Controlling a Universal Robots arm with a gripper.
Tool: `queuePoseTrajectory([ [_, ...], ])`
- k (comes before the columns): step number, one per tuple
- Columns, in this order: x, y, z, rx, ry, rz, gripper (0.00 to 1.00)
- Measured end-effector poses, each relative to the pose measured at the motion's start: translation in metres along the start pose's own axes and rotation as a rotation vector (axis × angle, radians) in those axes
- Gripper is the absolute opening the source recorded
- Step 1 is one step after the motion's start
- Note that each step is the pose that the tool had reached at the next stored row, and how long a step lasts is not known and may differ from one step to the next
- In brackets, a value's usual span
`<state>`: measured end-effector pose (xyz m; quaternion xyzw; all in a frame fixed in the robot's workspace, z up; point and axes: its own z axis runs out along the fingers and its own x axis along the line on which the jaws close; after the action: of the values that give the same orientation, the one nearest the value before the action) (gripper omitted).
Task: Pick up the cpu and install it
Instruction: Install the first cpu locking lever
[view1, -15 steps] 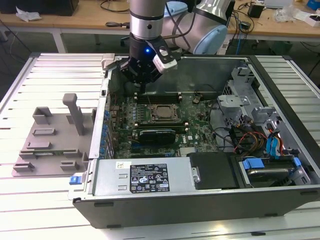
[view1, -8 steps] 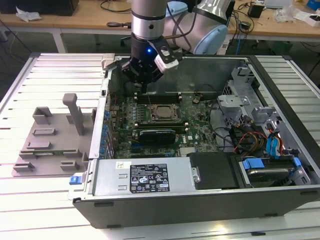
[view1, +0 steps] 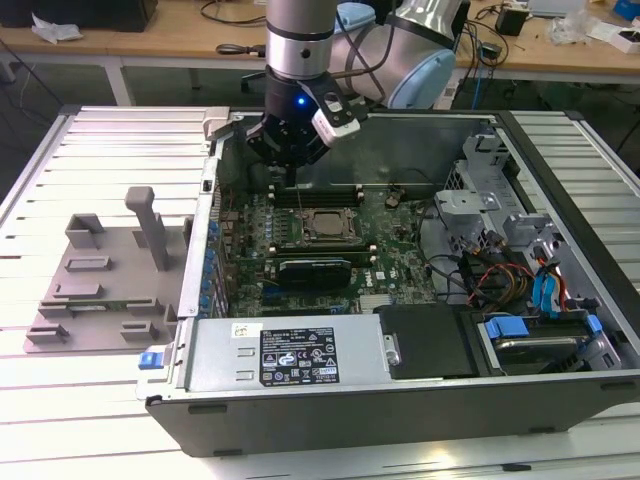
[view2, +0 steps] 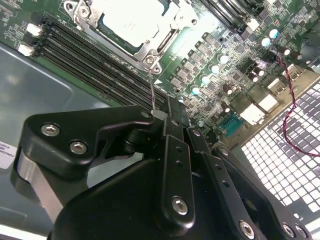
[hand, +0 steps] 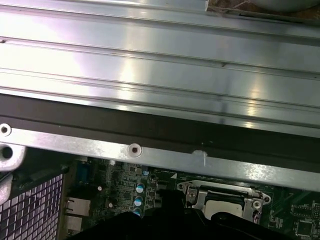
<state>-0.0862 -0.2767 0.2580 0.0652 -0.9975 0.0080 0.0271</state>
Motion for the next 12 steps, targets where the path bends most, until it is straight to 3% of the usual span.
queuePoseTrajectory([
  [7,-0.0039,-0.0005,-0.0001,-0.0001,0.0001,0.000,0.11],
  [12,-0.0107,-0.0014,-0.0002,-0.0003,0.0017,0.000,0.11],
])
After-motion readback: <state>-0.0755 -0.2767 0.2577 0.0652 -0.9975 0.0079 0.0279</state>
